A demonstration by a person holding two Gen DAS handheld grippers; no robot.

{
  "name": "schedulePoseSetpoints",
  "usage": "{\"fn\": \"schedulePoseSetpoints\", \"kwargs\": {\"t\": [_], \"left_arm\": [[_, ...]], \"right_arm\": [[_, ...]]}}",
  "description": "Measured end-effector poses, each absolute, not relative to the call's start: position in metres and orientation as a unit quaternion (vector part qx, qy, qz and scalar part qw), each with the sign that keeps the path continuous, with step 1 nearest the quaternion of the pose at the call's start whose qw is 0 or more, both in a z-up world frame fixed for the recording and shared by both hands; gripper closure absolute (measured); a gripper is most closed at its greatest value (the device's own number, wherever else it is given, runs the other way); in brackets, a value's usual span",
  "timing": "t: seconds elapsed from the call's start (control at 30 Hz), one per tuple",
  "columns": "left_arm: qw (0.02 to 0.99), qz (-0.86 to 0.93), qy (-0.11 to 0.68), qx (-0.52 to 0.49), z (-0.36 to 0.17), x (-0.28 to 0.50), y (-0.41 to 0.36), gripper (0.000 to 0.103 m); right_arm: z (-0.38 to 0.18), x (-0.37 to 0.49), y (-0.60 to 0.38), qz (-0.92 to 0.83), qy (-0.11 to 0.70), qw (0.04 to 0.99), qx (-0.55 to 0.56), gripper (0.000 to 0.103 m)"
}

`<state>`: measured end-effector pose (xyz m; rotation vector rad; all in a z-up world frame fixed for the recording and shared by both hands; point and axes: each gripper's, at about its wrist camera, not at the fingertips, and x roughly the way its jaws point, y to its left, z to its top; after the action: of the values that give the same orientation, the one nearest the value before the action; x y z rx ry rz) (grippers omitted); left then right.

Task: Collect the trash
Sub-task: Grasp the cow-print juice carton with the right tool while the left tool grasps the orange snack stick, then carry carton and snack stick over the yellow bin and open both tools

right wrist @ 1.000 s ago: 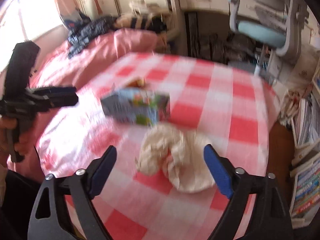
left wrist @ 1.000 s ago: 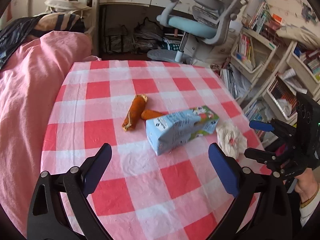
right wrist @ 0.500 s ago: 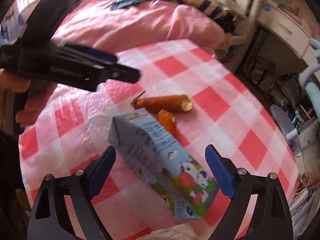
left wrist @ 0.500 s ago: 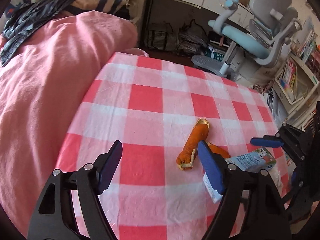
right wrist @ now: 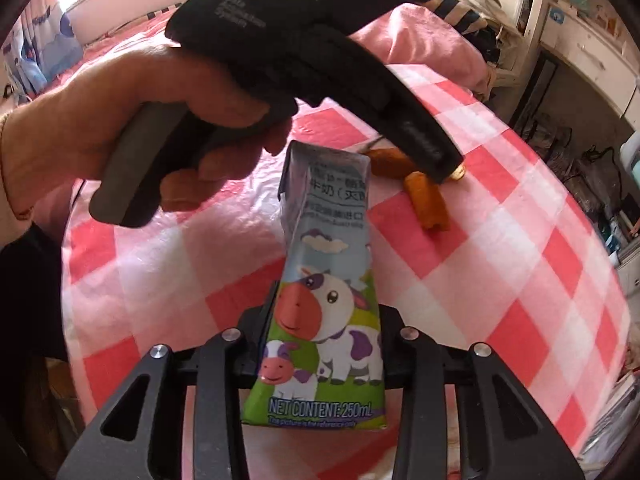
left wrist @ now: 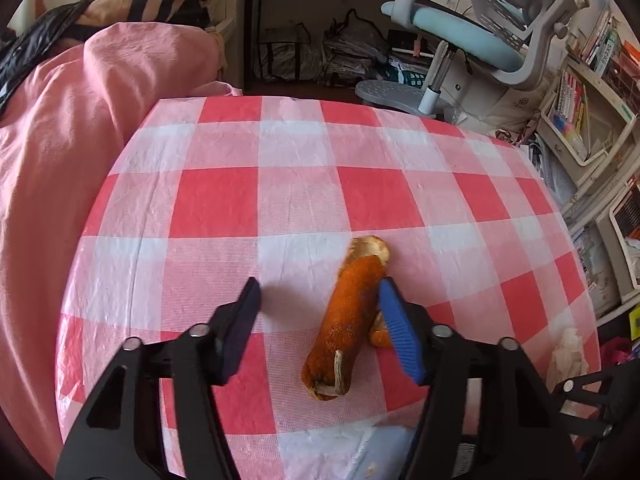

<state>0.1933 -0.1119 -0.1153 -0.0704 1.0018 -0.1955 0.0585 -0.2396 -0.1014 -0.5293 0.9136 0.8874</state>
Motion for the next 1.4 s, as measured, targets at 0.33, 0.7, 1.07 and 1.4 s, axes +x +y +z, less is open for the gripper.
{"fn": "schedulePoseSetpoints", "kwargs": {"t": [0.33, 0.7, 1.07, 1.4], "left_arm": [[0.874, -0.083, 0.474, -0.059, -0.099, 0.174, -0.089, 0.086], [0.894, -0.043, 0.438, -0.088, -0.061, 0.099, -0.046, 0.086], [0.908, -0.038, 0.413, -0.06, -0.043, -0.018, -0.062, 0.086], [0.908, -0.042, 0.415, -0.027, -0.051, -0.084, -0.085, 0.086]], "right_arm": [[-0.096, 0.053, -0.231, 0.384, 0.406, 0.793, -0.244, 0.068], [-0.047, 0.022, -0.266, 0.387, 0.375, 0.838, -0.087, 0.068], [-0.035, -0.072, -0.274, 0.397, 0.351, 0.848, -0.01, 0.068], [-0.056, -0.136, -0.279, 0.392, 0.384, 0.836, -0.018, 0.068]]}}
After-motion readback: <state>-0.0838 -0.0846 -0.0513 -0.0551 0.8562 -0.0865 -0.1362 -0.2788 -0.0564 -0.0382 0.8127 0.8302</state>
